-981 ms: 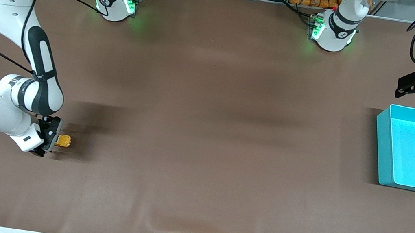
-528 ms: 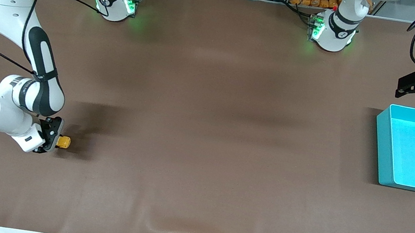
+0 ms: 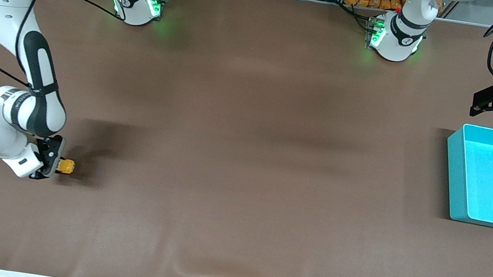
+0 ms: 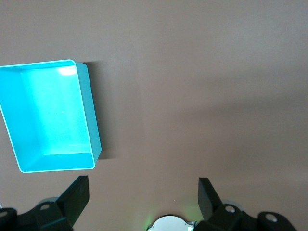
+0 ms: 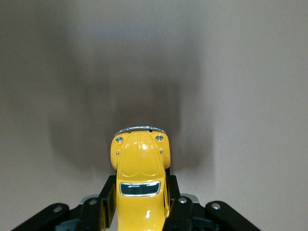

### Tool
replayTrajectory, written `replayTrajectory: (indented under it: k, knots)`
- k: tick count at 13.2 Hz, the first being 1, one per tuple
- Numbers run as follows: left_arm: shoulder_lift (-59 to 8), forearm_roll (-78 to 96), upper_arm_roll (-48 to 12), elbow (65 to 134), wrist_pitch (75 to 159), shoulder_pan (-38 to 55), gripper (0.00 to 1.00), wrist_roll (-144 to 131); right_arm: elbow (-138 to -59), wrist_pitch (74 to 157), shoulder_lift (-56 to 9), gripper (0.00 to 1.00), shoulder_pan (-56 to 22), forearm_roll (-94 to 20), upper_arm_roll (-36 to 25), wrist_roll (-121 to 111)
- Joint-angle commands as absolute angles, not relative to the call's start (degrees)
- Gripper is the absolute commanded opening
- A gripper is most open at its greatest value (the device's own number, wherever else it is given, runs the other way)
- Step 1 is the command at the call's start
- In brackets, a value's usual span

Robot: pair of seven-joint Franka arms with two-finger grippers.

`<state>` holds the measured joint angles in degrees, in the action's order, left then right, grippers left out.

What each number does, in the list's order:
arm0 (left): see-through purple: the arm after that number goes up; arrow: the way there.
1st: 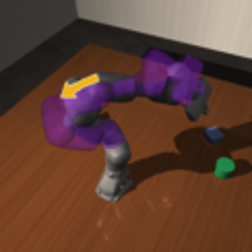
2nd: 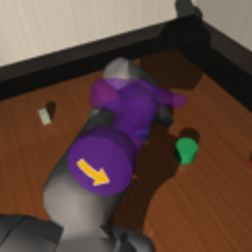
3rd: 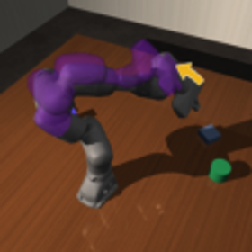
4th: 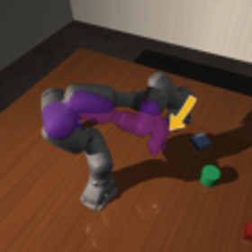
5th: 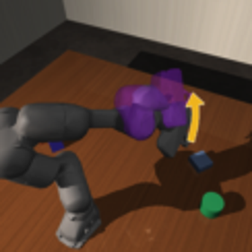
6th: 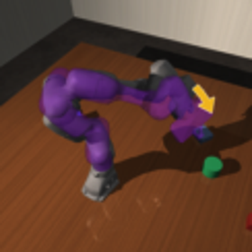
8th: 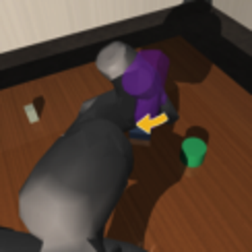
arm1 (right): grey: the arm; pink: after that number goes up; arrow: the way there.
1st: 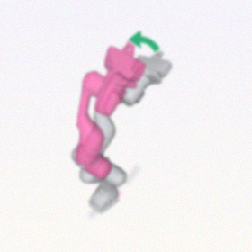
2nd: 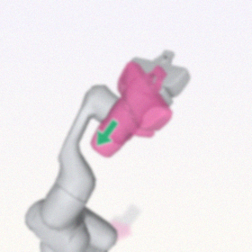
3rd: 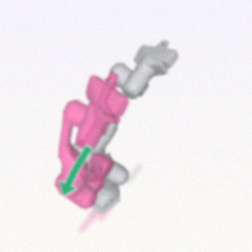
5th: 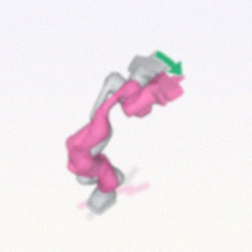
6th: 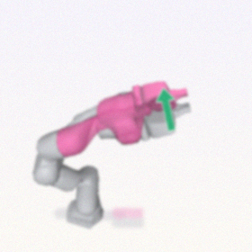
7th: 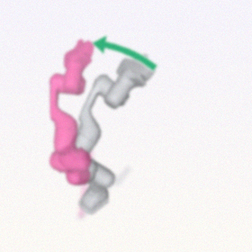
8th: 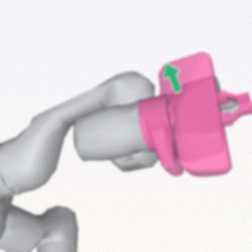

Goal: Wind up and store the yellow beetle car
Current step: 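Lower the right gripper and close it on the yellow car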

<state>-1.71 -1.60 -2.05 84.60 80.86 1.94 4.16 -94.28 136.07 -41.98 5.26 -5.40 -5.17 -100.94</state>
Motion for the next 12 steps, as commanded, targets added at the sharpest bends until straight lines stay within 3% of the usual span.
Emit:
replayTrajectory:
  k: [1, 9, 10, 11, 12]
  knots:
    - [-1.1, -1.7, -2.1, 85.0, 80.5, 1.8, 1.0, 3.7, -94.4, 136.4, -43.1, 0.06, 9.0, -6.2, -4.7, -105.4]
    - [-1.1, -1.7, -2.1, 85.0, 80.5, 1.8, 1.0, 3.6, -93.8, 136.2, -44.2, 0.12, 16.7, -6.1, -4.7, -114.9]
    - [-1.1, -1.7, -2.1, 85.0, 80.5, 1.8, 1.0, 3.6, -93.7, 136.2, -44.2, 0.18, 17.1, -6.1, -4.7, -115.1]
    - [-1.1, -1.7, -2.1, 85.0, 80.5, 1.8, 1.0, 3.6, -93.3, 136.0, -44.2, 0.36, 17.2, -6.1, -4.7, -115.2]
    - [-1.1, -1.7, -2.1, 85.0, 80.5, 1.8, 1.0, 3.6, -92.9, 135.8, -44.1, 0.99, 17.2, -6.2, -4.7, -115.3]
